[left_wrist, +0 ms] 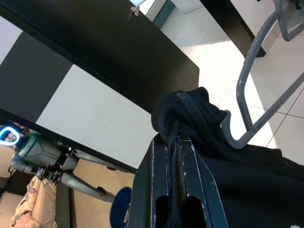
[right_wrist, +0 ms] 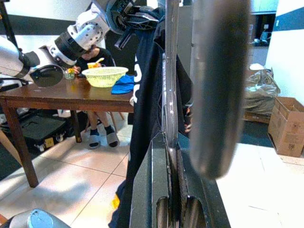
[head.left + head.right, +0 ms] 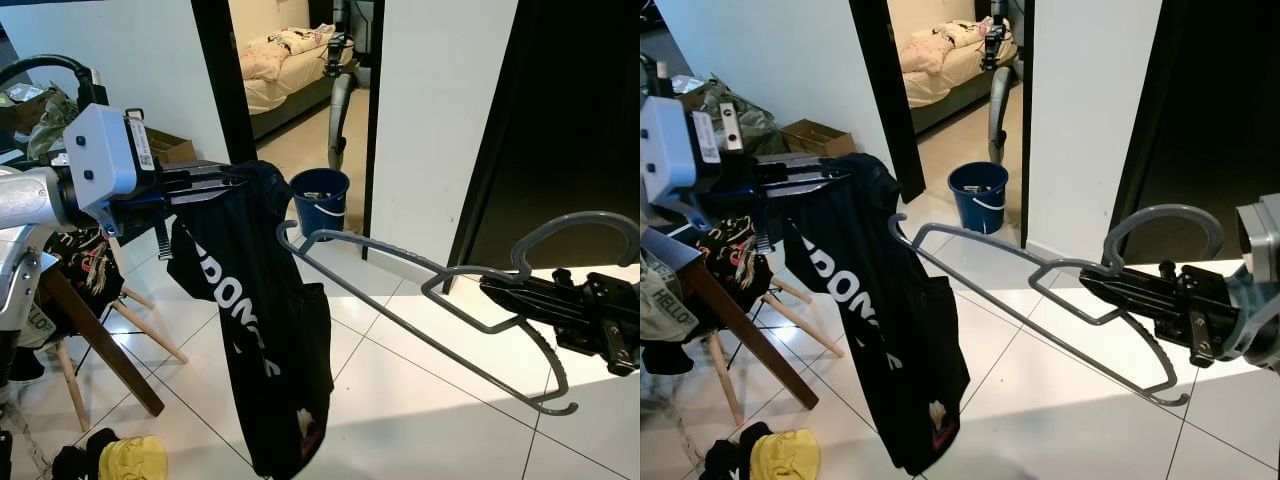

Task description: Hang hanger

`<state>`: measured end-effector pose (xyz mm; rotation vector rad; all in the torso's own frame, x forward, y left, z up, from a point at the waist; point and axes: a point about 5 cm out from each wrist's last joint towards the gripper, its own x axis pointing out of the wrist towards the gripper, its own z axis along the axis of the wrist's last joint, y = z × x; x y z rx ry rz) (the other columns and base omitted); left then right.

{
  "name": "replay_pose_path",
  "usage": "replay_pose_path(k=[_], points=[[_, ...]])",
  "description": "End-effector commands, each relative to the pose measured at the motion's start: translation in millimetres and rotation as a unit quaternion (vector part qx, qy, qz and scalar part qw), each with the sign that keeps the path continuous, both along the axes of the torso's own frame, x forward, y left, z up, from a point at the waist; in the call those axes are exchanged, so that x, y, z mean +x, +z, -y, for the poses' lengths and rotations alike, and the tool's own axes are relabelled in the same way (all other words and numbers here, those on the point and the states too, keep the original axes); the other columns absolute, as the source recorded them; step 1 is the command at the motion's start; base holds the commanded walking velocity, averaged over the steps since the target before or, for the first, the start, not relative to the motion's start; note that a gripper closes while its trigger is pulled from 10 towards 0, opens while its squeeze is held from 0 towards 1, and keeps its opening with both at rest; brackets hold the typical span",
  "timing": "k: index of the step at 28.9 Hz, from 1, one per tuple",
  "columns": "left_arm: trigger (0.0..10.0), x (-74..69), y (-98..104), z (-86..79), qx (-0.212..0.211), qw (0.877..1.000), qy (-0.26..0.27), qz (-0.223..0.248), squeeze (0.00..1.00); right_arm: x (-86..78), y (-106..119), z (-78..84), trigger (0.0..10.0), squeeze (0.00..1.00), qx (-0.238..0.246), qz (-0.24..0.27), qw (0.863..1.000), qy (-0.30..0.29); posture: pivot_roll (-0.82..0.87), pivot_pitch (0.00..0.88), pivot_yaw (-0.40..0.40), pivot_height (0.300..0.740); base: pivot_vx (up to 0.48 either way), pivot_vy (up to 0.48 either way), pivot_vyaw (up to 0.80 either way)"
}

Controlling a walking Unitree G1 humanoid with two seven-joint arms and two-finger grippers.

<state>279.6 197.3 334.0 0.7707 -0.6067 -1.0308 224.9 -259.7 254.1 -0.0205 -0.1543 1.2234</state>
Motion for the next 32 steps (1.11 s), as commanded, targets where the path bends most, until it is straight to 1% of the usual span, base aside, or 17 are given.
replay_pose_path(k=[1,2,3,4,5,13,18,28,30,32], points=[[10.0,-2.3,4,2.5,-0.001,1.0,-0.01,0.007,0.0,0.8,6,6.1,10.0,0.0,-0.01,0.014,1.0,-0.016,-0.04,0.0,0.099,0.74,0.0,0.0,0.0],[10.0,-2.4,4,2.5,-0.001,1.0,-0.011,0.007,0.0,1.5,6,10.1,10.0,0.0,-0.008,0.015,1.0,-0.024,-0.04,0.0,0.099,0.74,0.0,0.0,0.0],[10.0,-2.4,4,2.5,-0.001,1.0,-0.011,0.007,0.0,1.5,6,10.1,10.0,0.0,-0.008,0.015,1.0,-0.024,-0.04,0.0,0.099,0.74,0.0,0.0,0.0],[10.0,-2.3,4,2.6,0.0,1.0,-0.011,0.007,0.0,2.3,7,17.0,10.0,0.0,-0.005,0.017,0.999,-0.035,-0.04,0.0,0.095,0.74,0.0,0.0,0.0],[10.0,-2.3,4,2.7,0.0,1.0,-0.012,0.007,0.0,2.3,7,18.7,10.0,0.0,-0.004,0.017,0.999,-0.037,-0.04,0.0,0.095,0.74,0.0,0.0,0.0],[10.0,-2.3,4,2.8,0.0,1.0,-0.012,0.007,0.0,2.4,7,20.8,10.0,0.0,-0.004,0.016,0.999,-0.039,-0.04,0.0,0.095,0.74,0.0,0.0,0.0],[10.0,-2.6,5,2.9,0.001,1.0,-0.013,0.008,0.0,2.1,7,15.9,10.0,0.0,-0.002,0.018,1.0,-0.024,-0.03,0.0,0.1,0.74,0.0,0.0,0.0],[10.0,-2.8,5,3.0,0.003,1.0,-0.015,0.008,0.0,0.3,11,13.3,10.0,0.0,0.002,0.027,1.0,-0.007,-0.03,0.0,0.101,0.74,0.0,0.0,0.0],[10.0,-2.7,5,4.1,0.002,1.0,-0.017,0.008,0.0,1.4,12,6.7,10.0,0.0,0.002,0.032,0.999,0.002,-0.03,0.0,0.106,0.74,0.0,0.0,0.0],[10.0,-2.7,5,4.2,0.002,1.0,-0.018,0.007,0.0,1.7,12,5.6,10.0,0.0,0.002,0.032,0.999,0.003,-0.03,0.0,0.106,0.74,0.0,0.0,0.0]])
